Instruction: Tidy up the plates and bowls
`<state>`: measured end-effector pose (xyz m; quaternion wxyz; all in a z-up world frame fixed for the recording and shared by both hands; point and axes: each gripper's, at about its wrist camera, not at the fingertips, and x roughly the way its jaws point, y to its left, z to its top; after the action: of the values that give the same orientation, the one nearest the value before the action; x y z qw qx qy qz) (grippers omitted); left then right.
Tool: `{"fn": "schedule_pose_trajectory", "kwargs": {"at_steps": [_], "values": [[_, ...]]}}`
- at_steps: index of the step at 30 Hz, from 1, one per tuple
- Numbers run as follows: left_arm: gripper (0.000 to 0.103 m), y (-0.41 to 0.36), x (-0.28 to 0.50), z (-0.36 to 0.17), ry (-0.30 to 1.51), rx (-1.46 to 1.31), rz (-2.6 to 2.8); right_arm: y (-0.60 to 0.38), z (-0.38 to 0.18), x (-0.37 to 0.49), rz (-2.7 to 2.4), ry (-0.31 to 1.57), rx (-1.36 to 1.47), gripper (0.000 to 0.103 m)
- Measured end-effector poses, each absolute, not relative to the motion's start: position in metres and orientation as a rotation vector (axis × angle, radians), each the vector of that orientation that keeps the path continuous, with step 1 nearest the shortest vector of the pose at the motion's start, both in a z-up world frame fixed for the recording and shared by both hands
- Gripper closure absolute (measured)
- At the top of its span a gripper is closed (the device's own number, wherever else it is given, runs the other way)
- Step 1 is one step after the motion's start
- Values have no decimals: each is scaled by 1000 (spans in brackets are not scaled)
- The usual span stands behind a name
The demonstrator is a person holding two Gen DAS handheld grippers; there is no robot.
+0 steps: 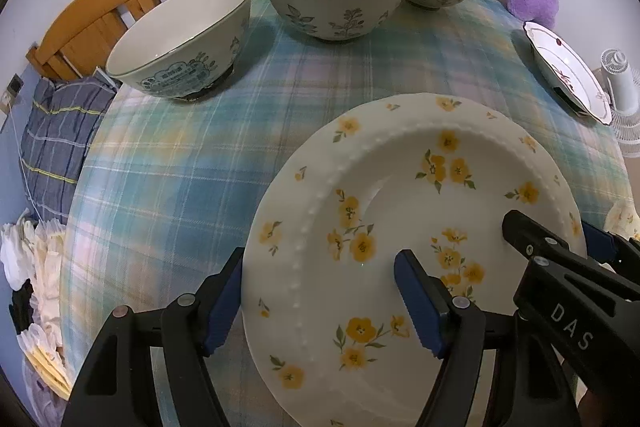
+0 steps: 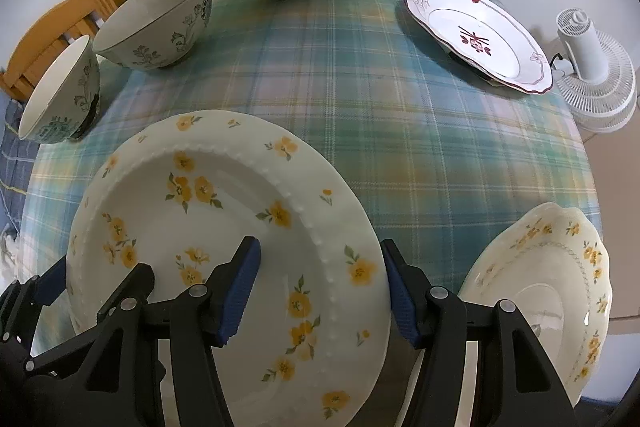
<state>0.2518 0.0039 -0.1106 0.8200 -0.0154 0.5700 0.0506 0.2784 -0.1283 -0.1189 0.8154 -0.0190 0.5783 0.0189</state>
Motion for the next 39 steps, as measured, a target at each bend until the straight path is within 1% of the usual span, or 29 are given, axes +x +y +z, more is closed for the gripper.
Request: {"fn": "schedule_pose_trajectory", "kwargs": {"at_steps": [10, 19, 26, 39], "values": [[29, 1, 229, -83, 1187, -22, 34, -133, -92, 259, -5, 1219, -36, 40], [29, -18, 208, -55, 1137, 21, -57, -152, -57, 218, -105, 1162, 19, 40], [29, -57, 193, -40, 1109, 60, -115, -185, -38, 193, -160, 1132, 50, 40], [30, -142, 180, -44, 1129, 56, -120, -275, -36, 174, -172, 1141, 66, 40]]}}
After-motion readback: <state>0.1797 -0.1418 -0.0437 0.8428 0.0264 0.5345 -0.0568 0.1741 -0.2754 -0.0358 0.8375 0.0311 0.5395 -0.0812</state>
